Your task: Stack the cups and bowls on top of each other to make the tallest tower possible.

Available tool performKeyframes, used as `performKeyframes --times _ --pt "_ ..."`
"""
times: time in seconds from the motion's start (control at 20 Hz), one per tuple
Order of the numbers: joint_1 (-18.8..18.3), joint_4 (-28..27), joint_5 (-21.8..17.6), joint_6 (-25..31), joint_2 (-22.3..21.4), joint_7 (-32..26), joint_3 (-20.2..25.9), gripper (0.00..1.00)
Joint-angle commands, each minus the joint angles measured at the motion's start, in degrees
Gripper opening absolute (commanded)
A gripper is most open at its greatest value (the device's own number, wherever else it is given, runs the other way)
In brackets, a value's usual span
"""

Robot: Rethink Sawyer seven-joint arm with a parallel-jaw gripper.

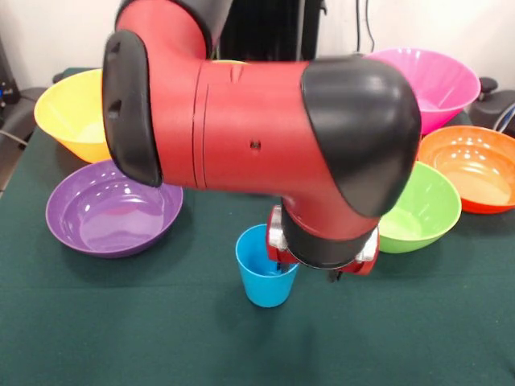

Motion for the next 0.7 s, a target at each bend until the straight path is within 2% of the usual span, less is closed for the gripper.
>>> performKeyframes --times 0.05,0.3,0.45,0.5,0.7 --pt "-1.82 8.76 -0.95 -9.27 -5.34 -14.81 -6.31 1.00" --pt "-1.31 7.50 -3.57 -10.69 -4.94 -16.73 -7.02 1.00" --pt "-0.91 8.34 -3.32 -10.03 -5.37 -15.26 -8.46 1.00" --pt "-0.63 9.41 -2.33 -7.81 -5.87 -12.65 -9.56 1.00" --pt "-0.52 16.96 3.38 -5.29 -8.90 -2.79 -13.52 1.00"
